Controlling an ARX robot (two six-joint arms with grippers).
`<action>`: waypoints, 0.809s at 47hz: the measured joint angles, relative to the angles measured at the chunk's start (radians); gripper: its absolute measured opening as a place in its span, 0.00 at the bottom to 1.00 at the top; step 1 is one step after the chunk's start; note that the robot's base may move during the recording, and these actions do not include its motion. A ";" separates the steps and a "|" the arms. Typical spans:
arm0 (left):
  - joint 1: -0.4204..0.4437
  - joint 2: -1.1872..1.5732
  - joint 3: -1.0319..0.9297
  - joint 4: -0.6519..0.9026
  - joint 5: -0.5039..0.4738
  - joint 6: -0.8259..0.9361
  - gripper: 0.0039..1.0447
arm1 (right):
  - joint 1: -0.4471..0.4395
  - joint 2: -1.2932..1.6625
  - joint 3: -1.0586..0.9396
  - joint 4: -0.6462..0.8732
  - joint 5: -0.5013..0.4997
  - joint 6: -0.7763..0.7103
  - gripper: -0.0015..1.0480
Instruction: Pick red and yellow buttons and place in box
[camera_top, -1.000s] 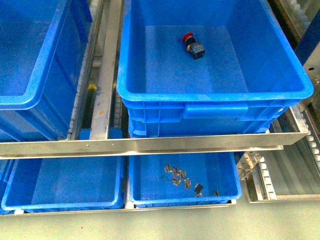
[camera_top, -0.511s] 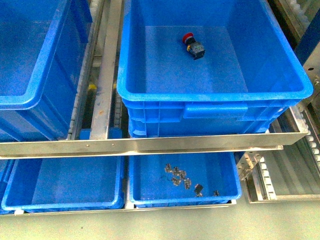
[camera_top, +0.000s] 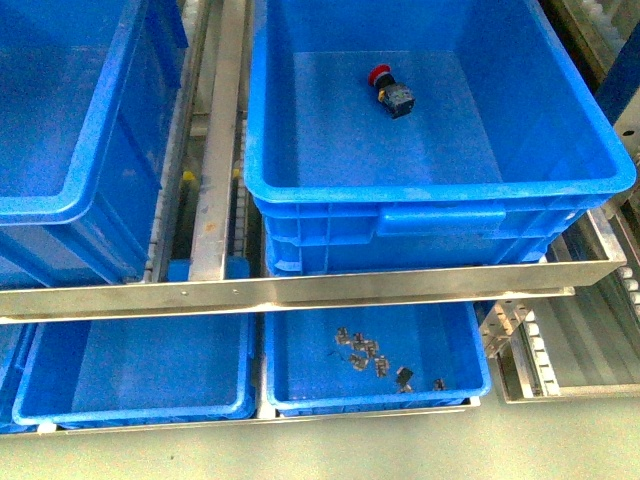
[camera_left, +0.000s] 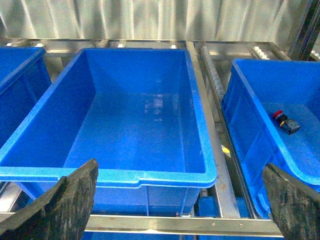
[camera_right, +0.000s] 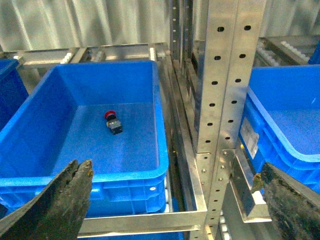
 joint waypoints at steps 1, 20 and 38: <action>0.000 0.000 0.000 0.000 0.001 0.000 0.93 | 0.000 0.000 0.000 0.000 0.000 0.000 0.95; 0.000 0.000 0.000 0.000 -0.003 0.000 0.93 | 0.000 0.000 0.000 -0.002 -0.002 -0.001 0.94; 0.000 0.000 0.000 0.000 -0.003 0.000 0.93 | 0.000 0.000 0.000 -0.002 -0.002 0.000 0.94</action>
